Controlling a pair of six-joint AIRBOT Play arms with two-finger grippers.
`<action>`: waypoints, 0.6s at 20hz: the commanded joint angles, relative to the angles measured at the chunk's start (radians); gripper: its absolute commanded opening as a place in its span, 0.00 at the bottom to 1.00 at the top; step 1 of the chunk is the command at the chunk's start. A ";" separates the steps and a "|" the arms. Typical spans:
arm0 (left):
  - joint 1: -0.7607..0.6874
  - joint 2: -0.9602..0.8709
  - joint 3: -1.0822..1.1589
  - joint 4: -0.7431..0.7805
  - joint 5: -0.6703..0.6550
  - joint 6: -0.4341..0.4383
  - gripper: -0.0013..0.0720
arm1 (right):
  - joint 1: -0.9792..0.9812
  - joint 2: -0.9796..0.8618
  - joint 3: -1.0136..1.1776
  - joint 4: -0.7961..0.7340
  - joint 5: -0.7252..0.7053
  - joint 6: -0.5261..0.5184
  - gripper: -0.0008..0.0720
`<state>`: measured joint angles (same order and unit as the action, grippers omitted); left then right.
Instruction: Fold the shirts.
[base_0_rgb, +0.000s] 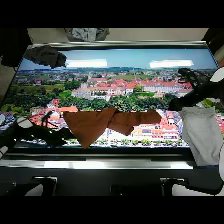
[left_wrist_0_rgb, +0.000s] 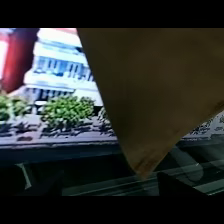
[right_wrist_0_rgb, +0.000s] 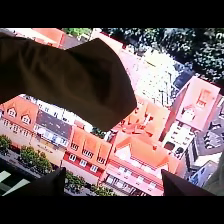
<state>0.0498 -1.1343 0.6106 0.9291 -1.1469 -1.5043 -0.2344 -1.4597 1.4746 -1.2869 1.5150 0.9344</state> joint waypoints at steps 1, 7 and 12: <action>-0.143 0.015 -0.101 -0.154 0.208 -0.024 0.98 | 0.001 -0.008 0.002 0.002 0.056 -0.012 0.96; -0.268 -0.034 -0.101 -0.210 0.307 -0.060 0.97 | 0.001 -0.008 -0.039 -0.026 0.053 -0.012 0.98; -0.257 -0.034 -0.096 -0.222 0.433 -0.151 0.10 | 0.014 -0.008 -0.211 0.085 0.027 -0.050 0.98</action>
<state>-0.2062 -1.1675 0.5110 0.7349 -0.7834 -1.6096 -0.2306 -1.4673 1.3499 -1.2800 1.5589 0.9115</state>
